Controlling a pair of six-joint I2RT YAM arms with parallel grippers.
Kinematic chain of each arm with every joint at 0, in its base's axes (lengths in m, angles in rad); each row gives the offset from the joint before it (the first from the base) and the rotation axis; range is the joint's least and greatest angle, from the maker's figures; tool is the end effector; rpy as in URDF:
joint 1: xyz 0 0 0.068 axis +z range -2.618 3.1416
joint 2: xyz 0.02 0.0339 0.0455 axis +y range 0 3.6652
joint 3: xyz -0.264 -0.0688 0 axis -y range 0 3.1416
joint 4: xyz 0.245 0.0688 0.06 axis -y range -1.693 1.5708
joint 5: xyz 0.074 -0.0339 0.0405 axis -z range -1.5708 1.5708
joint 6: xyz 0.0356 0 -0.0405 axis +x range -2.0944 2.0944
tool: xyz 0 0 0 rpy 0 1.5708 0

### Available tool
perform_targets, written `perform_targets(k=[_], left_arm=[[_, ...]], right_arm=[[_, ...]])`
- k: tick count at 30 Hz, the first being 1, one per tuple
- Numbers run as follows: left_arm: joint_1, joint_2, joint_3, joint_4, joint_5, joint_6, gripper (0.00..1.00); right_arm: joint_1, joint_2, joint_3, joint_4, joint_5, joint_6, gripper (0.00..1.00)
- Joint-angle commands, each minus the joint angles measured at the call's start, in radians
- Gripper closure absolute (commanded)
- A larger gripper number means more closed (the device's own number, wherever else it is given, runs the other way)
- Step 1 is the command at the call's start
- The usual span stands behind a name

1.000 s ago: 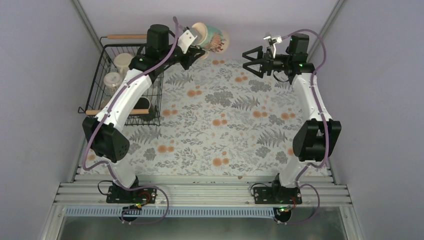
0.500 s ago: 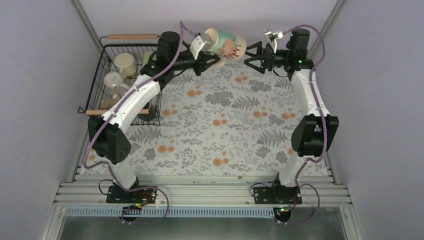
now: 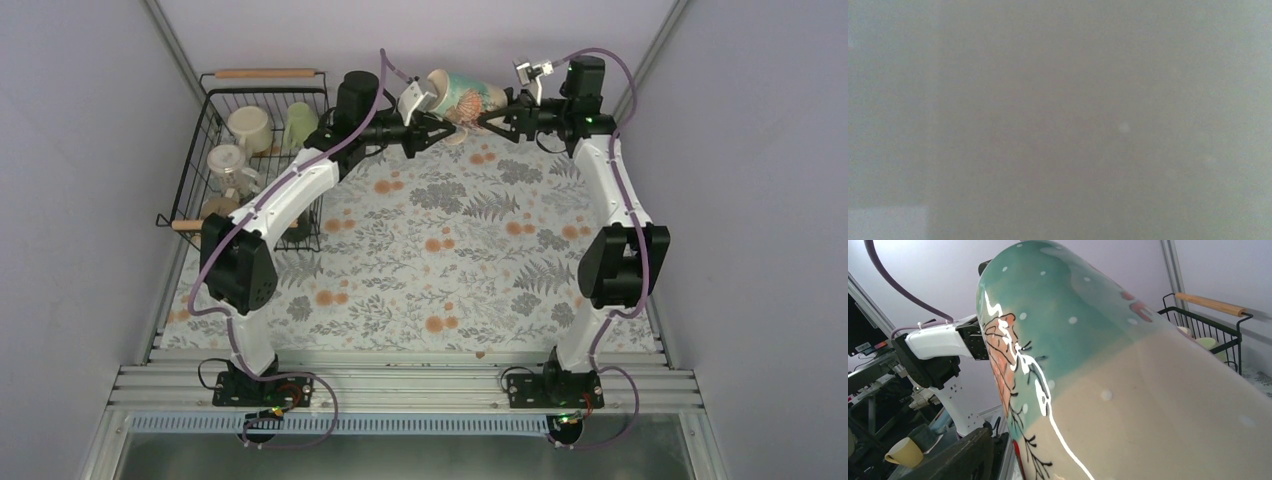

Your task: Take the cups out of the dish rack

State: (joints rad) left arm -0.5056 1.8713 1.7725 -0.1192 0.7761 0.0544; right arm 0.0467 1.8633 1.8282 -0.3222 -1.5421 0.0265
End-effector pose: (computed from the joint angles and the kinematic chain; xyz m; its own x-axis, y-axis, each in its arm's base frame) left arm 0.3772 -0.2373 0.3797 -0.1376 0.1205 -0.9831 0.9529 0.2870 -0.0982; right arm 0.4113 0.0548 0.3914 -0.3741 -0.0167 -0.9273 -0.9272 -0.0146 0.3743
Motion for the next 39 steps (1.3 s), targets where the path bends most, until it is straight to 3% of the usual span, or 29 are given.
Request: perform_targets(k=[1, 4, 6, 11, 14, 18, 21, 23, 30, 34, 39], left_arm=[[-0.007, 0.003, 0.048, 0.130, 0.106, -0.036, 0.98], [-0.007, 0.019, 0.060, 0.140, 0.128, -0.047, 0.98], [-0.007, 0.033, 0.075, 0.131, 0.155, -0.050, 0.97], [-0.007, 0.050, 0.090, 0.104, 0.197, -0.038, 0.87], [-0.007, 0.056, 0.095, 0.074, 0.205, -0.010, 0.71], [-0.007, 0.062, 0.114, 0.000, 0.203, 0.055, 0.59], [-0.004, 0.060, 0.149, -0.114, 0.142, 0.144, 0.38], [0.007, 0.055, 0.185, -0.224, 0.106, 0.219, 0.30], [0.115, -0.074, 0.145, -0.371, -0.003, 0.370, 0.20], [0.182, -0.116, 0.185, -0.475, -0.043, 0.448, 0.18], [0.232, -0.141, 0.280, -0.632, -0.107, 0.573, 0.18]], right_arm=[[0.019, -0.076, 0.006, -0.005, -0.217, -0.037, 0.33], [0.019, -0.084, -0.003, -0.005, -0.224, -0.029, 0.47], [0.020, -0.081, -0.004, -0.004, -0.225, -0.014, 0.64], [0.021, -0.086, -0.007, -0.032, -0.219, -0.027, 0.95], [0.023, -0.099, -0.007, -0.049, -0.221, -0.036, 0.96], [0.021, -0.133, -0.031, -0.047, -0.185, -0.041, 0.96], [0.007, -0.163, -0.081, -0.009, -0.104, -0.007, 0.97], [-0.025, -0.161, -0.091, -0.028, -0.057, -0.007, 0.97], [-0.122, -0.014, 0.077, -0.514, 0.305, -0.395, 0.97], [-0.131, 0.070, 0.140, -0.632, 0.565, -0.509, 0.97], [-0.136, 0.117, 0.314, -0.733, 1.000, -0.560, 0.97]])
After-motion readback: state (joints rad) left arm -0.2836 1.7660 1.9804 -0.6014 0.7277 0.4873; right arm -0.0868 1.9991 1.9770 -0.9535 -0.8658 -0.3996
